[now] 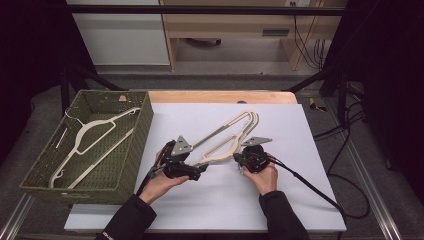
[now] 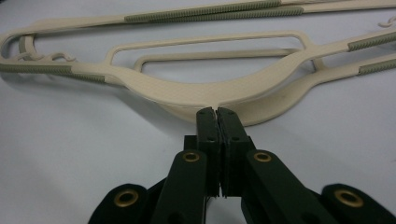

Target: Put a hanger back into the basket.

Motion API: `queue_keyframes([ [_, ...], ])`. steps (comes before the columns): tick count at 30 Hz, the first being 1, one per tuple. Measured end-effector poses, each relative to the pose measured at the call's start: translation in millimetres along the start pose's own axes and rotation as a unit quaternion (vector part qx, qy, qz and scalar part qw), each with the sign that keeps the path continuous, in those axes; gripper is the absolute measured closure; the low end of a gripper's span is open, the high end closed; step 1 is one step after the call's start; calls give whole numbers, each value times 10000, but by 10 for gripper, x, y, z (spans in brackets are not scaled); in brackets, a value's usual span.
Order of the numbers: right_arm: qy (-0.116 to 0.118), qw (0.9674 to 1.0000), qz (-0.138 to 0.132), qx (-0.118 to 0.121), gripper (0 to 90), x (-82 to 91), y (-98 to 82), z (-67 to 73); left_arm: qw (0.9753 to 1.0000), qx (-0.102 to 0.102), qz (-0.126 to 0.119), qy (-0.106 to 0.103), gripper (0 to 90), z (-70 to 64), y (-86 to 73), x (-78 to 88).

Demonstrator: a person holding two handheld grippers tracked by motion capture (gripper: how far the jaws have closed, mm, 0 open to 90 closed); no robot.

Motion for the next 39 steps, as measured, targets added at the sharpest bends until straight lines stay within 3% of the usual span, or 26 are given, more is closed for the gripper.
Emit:
queue_keyframes([
  [15, 10, 10000, -53, -12, 892, 86, 67, 3, 9992, -206, 325, -93, 179, -63, 104, -459],
  [19, -6, 10000, -49, 45, 892, 88, 71, -5, 9979, -422, 488, -48, 224, -82, 92, -586],
  [26, -15, 10000, -78, 49, 892, 99, 80, -6, 9934, -840, 783, -7, 298, -95, 36, -767],
  [30, -12, 9999, -88, 85, 892, 105, 89, -5, 9927, -927, 771, -47, 366, -124, 30, -834],
  [34, -18, 9999, -72, 68, 892, 115, 89, -1, 9914, -979, 868, 0, 451, -131, 22, -887],
  [37, -26, 9999, -99, 76, 892, 119, 98, 3, 9915, -906, 937, 8, 522, -139, 14, -929],
  [39, -28, 9999, -111, 108, 892, 120, 101, 2, 9903, -982, 985, 14, 555, -159, 5, -955],
])
Point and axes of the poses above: each handheld gripper's, and its own axes: x roughly backward along the jaws, y roughly out of its top, z roughly to its left, the point moved 8 cm from there along -x, roughly forward along the jaws, and after that the axes turned 3 degrees about -z, right-handed, at the moved point
